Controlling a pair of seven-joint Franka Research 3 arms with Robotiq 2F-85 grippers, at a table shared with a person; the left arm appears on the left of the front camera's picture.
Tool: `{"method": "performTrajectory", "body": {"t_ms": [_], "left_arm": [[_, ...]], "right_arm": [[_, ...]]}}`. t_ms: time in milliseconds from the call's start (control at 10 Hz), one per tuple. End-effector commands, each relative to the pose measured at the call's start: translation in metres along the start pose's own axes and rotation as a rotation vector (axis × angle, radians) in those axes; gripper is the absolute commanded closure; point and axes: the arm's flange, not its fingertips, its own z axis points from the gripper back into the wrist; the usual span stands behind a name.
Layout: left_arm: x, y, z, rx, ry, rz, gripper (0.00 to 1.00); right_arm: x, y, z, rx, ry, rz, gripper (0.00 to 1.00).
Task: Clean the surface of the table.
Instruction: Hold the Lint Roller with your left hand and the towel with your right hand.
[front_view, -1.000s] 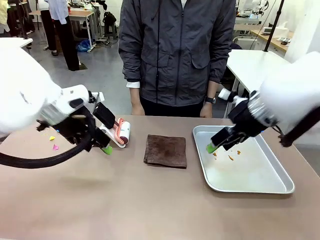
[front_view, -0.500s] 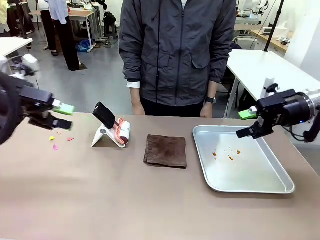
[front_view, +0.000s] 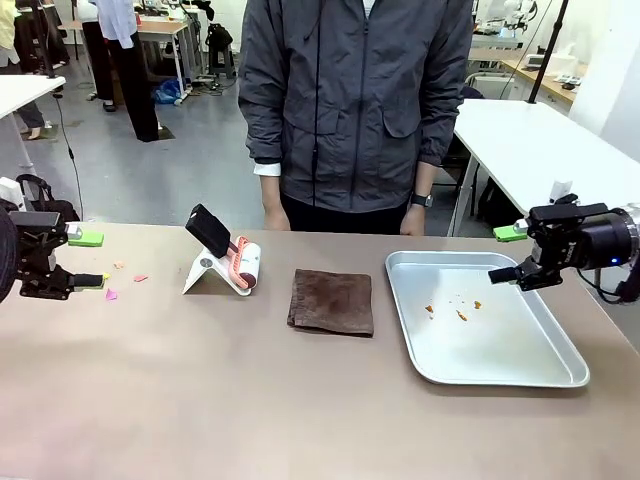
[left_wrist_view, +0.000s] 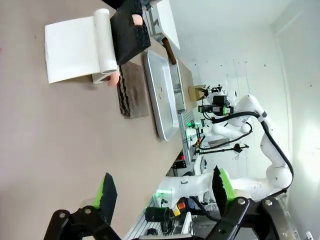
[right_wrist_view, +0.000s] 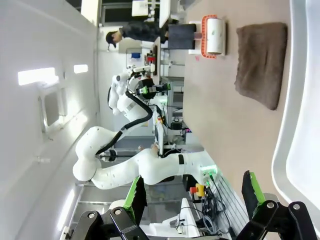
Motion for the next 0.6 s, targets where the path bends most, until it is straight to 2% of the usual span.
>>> {"method": "performTrajectory", "body": {"t_ms": [0, 400, 500], "left_arm": [[-0.0028, -0.0202, 0.0009, -0.026, 0.029, -0.054, 0.0], [-0.0028, -0.0202, 0.0009, -0.026, 0.029, -0.054, 0.0], [-0.0005, -0.0195, -0.0015, -0.018, 0.027, -0.044, 0.0]], "right_arm": [[0.0005, 0.0042, -0.0085, 0.006, 0.037, 0.015, 0.0], [-0.0009, 0.0031, -0.0109, -0.003, 0.032, 0.006, 0.0], [-0.0013, 0.0076, -0.015, -0.081, -0.004, -0.019, 0.0]]}}
